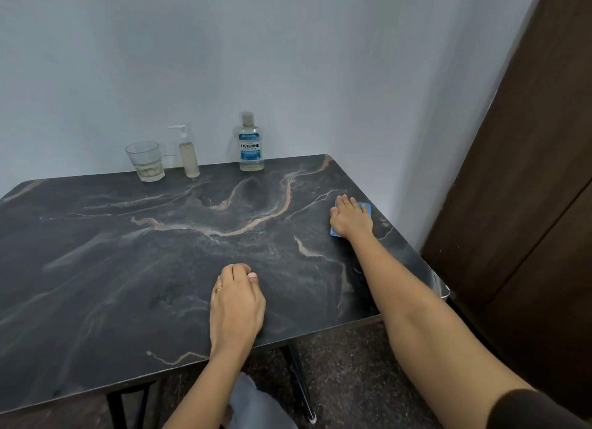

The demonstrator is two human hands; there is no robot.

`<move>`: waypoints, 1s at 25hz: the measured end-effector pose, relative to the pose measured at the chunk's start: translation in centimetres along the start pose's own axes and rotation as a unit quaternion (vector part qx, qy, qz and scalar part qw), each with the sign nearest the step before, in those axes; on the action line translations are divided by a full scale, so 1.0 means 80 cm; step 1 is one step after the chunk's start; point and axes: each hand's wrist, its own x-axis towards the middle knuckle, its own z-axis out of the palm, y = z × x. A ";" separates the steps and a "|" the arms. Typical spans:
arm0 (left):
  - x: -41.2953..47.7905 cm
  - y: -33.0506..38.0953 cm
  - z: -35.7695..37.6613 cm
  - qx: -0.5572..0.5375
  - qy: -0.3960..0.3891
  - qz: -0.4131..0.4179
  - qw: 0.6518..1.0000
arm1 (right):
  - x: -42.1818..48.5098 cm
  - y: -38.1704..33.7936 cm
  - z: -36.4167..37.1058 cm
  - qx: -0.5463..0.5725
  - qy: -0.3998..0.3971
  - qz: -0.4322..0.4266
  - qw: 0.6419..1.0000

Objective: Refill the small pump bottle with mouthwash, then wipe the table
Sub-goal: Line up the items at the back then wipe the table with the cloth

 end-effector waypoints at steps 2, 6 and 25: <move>0.001 0.003 0.000 -0.005 -0.002 -0.002 1.000 | 0.001 -0.019 0.003 -0.010 -0.014 -0.021 1.000; 0.000 0.004 -0.004 -0.022 0.000 -0.011 1.000 | -0.016 -0.075 0.016 -0.032 -0.043 -0.125 0.991; -0.006 -0.084 -0.110 -0.106 0.067 0.010 0.992 | -0.262 -0.129 0.030 -0.060 -0.125 -0.381 0.914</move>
